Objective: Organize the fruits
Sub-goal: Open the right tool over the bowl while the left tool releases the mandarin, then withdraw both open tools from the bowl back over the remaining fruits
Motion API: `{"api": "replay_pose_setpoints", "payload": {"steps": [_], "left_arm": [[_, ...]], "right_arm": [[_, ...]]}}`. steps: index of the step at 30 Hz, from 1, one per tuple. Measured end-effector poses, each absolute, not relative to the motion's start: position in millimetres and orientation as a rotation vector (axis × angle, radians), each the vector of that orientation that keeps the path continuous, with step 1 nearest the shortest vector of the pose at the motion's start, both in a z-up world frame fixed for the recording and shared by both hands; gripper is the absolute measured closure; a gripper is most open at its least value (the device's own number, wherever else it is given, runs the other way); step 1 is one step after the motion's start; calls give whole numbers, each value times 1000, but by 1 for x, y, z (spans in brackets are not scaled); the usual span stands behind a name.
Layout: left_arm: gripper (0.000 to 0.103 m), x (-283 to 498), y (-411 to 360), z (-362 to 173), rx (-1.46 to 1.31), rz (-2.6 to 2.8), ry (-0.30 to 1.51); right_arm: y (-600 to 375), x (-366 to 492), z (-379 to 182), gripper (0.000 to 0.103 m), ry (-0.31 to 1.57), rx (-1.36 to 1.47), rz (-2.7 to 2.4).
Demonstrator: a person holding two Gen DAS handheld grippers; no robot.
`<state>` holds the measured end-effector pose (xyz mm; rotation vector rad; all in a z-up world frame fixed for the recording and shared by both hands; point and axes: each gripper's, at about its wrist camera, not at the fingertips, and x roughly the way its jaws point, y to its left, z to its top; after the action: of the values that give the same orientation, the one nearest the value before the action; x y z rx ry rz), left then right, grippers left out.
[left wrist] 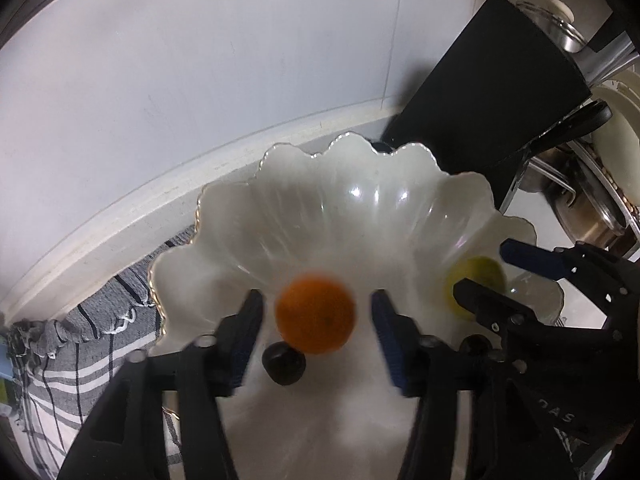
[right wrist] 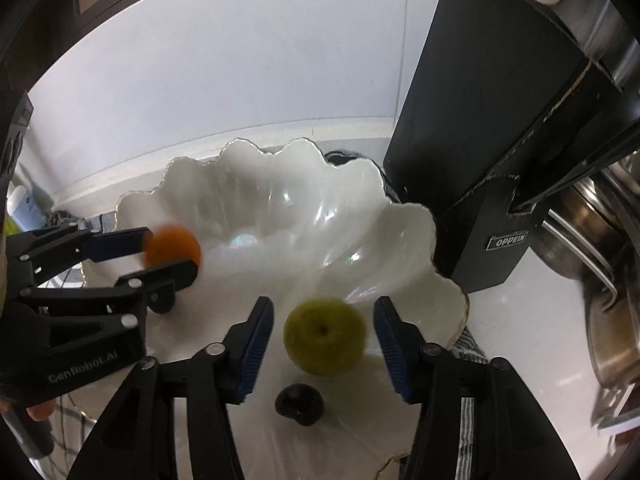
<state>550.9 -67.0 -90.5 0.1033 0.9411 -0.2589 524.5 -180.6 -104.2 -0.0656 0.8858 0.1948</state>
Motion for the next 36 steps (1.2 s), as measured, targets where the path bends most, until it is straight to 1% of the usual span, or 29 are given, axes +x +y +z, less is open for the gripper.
{"api": "replay_pose_setpoints", "payload": {"steps": [1, 4, 8, 11, 15, 20, 22, 27, 32, 36], "left_arm": [[43, 550, -66, -88, 104, -254, 931], [40, 545, -64, -80, 114, -229, 903], [32, 530, -61, -64, 131, -203, 855], [29, 517, -60, -53, 139, -188, 809], [22, 493, -53, -36, 142, -171, 739], [21, 468, -42, -20, 120, -159, 694], [19, 460, -38, -14, 102, -157, 685], [18, 434, -26, -3, 65, -165, 660], [17, 404, -17, 4, 61, -152, 626], [15, 377, -12, 9, 66, -139, 595]], "right_arm": [[-181, 523, -102, 41, 875, -65, 194], [-183, 521, -96, 41, 853, -75, 181], [-188, 510, -86, 41, 822, -58, 174], [-189, 495, -76, 41, 780, -55, 173], [-187, 478, -61, 41, 745, -44, 193], [-185, 454, -45, 41, 707, -27, 210], [-183, 445, -40, 41, 687, -20, 211], [-180, 421, -25, 41, 624, -28, 206], [-172, 396, -17, 41, 569, -64, 206], [-165, 373, -13, 41, 542, -72, 224]]}}
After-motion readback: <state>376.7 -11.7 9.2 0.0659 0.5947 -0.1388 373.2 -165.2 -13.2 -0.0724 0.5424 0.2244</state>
